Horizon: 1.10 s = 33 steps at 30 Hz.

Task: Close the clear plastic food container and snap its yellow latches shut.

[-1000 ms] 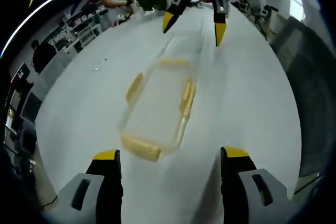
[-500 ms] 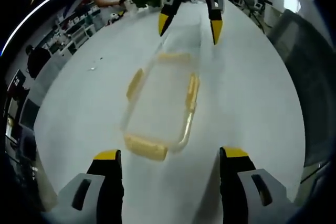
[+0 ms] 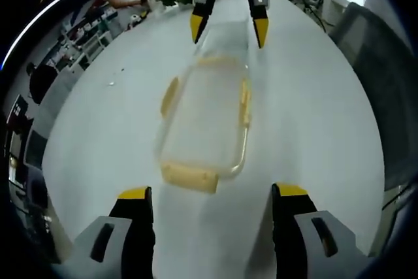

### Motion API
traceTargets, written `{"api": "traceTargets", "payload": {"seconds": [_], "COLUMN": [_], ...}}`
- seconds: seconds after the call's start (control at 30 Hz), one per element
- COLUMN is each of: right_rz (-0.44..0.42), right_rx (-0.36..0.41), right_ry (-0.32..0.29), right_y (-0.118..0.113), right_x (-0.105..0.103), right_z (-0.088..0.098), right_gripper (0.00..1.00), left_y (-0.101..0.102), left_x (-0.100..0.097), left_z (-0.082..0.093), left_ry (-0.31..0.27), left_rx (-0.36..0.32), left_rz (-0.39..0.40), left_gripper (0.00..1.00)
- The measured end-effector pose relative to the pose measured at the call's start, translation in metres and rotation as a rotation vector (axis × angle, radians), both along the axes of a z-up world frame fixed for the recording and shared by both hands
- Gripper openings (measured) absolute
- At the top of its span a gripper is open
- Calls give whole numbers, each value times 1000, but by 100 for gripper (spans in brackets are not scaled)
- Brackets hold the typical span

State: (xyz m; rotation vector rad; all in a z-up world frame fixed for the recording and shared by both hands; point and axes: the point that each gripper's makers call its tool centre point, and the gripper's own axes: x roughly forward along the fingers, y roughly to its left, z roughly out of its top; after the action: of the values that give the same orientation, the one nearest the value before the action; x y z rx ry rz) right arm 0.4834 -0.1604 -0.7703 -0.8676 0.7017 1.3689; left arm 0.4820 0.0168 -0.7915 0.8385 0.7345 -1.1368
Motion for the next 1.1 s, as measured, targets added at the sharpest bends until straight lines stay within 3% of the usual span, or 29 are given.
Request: {"api": "traceTargets", "payload": {"seconds": [0.6, 1.1], "right_rz": [17, -9], "right_rx": [-45, -91], "right_ry": [24, 53], "right_y": [4, 5], "right_x": [9, 16], "right_z": [-13, -26], "right_gripper": [58, 55], "left_y": [-6, -8], "left_x": [14, 22], "left_z": [-1, -5], "left_ry": [13, 75], "left_rx": [33, 59], "left_rz": [-62, -100], "left_gripper": [70, 69]}}
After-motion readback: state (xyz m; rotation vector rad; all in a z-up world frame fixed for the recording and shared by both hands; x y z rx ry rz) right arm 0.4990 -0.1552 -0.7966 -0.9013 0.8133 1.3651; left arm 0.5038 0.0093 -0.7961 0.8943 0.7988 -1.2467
